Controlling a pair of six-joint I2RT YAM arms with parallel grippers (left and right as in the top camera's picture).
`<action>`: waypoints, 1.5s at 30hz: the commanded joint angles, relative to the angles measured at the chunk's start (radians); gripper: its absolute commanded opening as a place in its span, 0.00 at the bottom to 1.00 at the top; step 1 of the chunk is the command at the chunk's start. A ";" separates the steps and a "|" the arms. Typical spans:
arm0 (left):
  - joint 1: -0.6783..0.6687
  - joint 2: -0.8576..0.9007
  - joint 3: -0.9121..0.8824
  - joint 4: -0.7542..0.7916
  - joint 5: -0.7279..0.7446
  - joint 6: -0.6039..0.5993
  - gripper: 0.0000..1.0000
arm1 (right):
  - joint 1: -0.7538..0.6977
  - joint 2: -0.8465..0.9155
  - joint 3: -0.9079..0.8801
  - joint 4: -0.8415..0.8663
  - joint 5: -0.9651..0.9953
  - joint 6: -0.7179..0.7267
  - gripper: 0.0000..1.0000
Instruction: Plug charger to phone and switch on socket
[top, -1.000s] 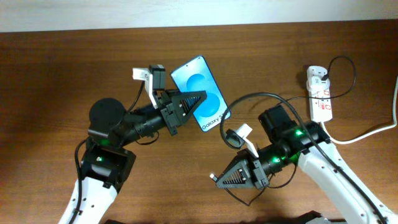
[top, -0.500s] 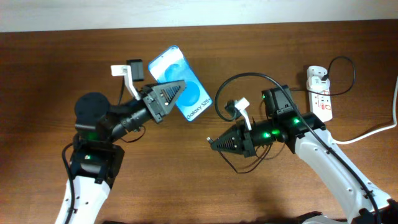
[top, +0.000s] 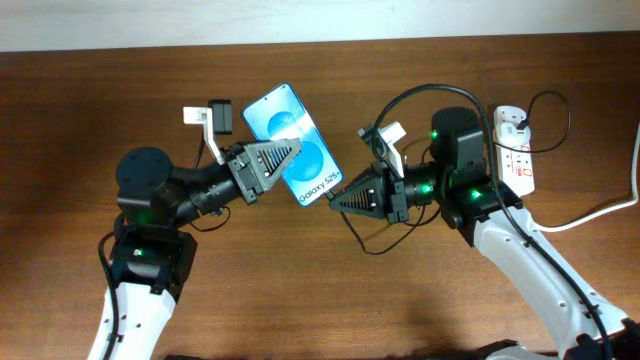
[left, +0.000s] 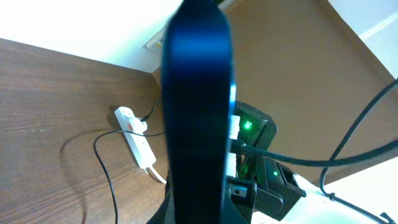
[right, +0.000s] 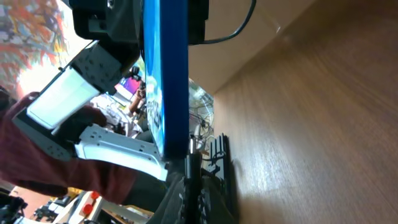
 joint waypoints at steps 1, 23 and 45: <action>0.003 -0.010 0.022 0.011 0.025 -0.001 0.00 | -0.002 -0.002 0.009 0.007 -0.025 0.035 0.04; 0.003 -0.010 0.021 0.011 0.005 -0.006 0.00 | -0.002 -0.002 0.009 0.007 -0.087 0.129 0.04; -0.032 -0.008 0.021 0.036 -0.146 -0.049 0.00 | -0.002 -0.002 0.009 0.013 -0.084 0.228 0.04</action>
